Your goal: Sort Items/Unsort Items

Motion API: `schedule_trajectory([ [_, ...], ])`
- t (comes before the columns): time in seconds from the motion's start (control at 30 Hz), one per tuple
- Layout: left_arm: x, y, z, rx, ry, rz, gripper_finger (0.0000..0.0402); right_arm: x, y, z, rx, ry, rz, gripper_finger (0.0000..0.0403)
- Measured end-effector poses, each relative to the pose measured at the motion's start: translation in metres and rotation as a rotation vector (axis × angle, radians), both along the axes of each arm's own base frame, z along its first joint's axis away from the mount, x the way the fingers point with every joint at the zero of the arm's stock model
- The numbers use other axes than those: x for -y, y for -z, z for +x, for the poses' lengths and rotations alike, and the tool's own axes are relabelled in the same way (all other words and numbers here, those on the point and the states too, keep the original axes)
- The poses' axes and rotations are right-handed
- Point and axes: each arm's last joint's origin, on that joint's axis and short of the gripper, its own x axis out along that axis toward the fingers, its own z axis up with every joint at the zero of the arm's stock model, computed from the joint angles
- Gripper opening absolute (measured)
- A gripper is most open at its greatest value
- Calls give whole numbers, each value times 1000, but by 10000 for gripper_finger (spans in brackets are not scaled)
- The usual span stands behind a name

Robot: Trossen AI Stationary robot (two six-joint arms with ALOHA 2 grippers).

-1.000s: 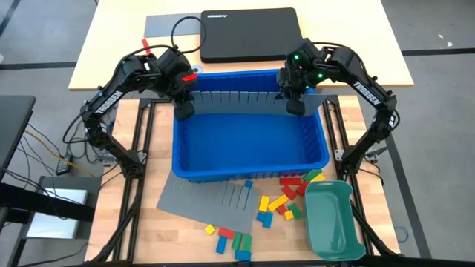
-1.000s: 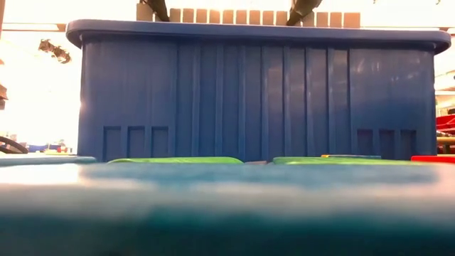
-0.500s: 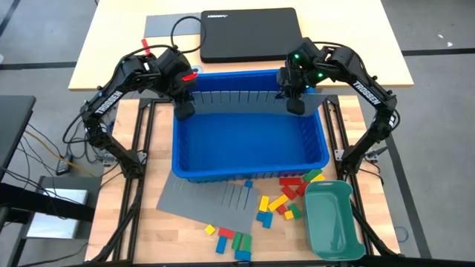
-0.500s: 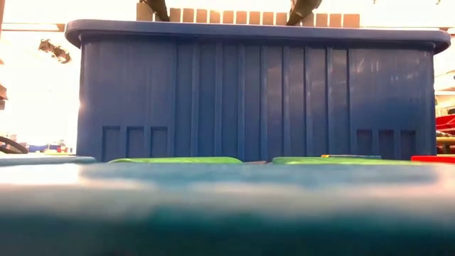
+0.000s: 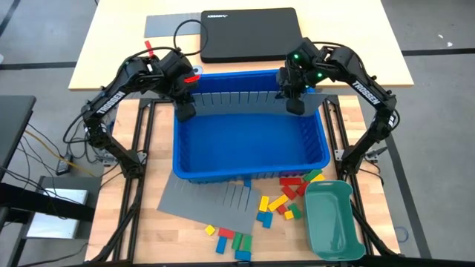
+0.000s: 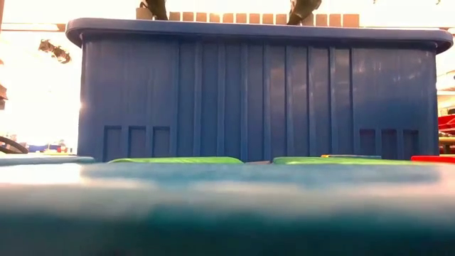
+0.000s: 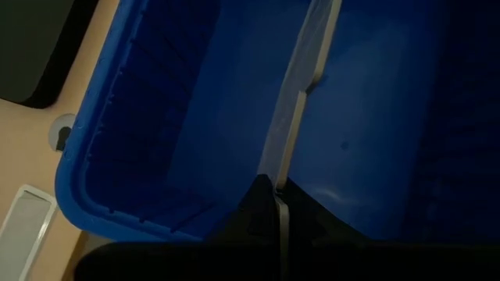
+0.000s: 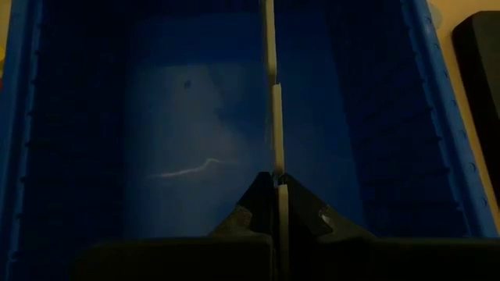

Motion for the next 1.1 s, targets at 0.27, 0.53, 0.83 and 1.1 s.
schedule_trajectory([
  [0.27, -1, 3, 3, -7, -12, -11, 1, 3, 15, 4, -49, 0, 30, 0],
  [0.53, -5, 33, 14, -92, -6, -60, 1, 7, 34, 11, -84, 2, 54, 0],
  [0.83, -10, 71, 24, -160, 2, -101, 1, 12, 35, 13, -71, 18, 38, 0],
  [1.1, -14, 92, 31, -177, -2, -107, 1, 20, 55, 23, -104, 14, 59, 0],
])
